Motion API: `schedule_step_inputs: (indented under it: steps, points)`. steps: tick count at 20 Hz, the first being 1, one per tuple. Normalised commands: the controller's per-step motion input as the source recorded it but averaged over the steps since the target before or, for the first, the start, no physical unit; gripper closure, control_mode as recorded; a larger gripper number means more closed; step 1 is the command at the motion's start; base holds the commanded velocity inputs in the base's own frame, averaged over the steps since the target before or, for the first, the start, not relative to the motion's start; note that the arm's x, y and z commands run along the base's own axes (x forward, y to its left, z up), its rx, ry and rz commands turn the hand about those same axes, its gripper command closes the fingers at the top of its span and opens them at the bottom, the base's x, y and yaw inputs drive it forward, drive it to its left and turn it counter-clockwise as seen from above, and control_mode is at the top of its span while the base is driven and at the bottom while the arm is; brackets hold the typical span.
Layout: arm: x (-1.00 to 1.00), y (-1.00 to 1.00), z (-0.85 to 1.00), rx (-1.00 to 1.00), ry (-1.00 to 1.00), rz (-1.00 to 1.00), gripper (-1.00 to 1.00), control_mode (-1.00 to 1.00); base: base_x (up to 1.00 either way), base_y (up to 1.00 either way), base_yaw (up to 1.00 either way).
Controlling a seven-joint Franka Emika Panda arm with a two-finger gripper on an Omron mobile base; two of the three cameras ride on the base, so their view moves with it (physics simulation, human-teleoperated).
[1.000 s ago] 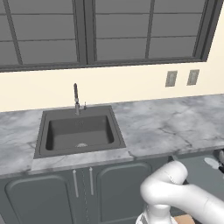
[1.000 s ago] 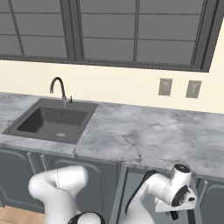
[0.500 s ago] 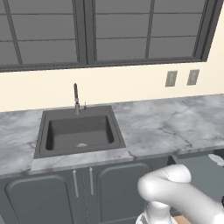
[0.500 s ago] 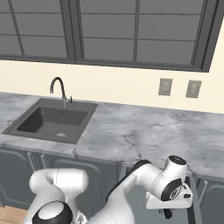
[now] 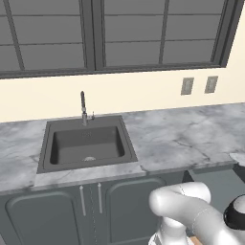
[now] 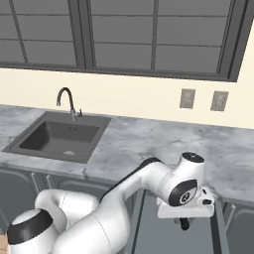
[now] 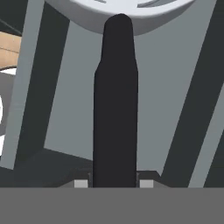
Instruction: Take the pizza cutter from the drawer on the right and place it on the dining counter for cutting.
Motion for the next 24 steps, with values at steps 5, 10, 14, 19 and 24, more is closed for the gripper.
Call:
schedule_step_inputs:
  steps: [5,10,14,19,24]
  points:
    - [0.44,0.35,0.79,0.0,0.0,-0.02,1.0,-1.0,0.0,0.0,0.0]
    - [0.77,0.59,0.63,0.0,0.0,-0.01,1.0,-1.0,0.0,0.0,0.0]
    - [0.11,0.97,0.52,-0.01,-0.01,-0.1,1.0,-1.0,0.0,0.0,0.0]
    - [0.12,0.99,0.5,0.0,0.0,-0.16,1.0,-1.0,0.0,0.0,0.0]
    - [0.08,1.0,0.1,-0.04,0.0,-0.19,1.0,-1.0,0.0,0.0,0.0]
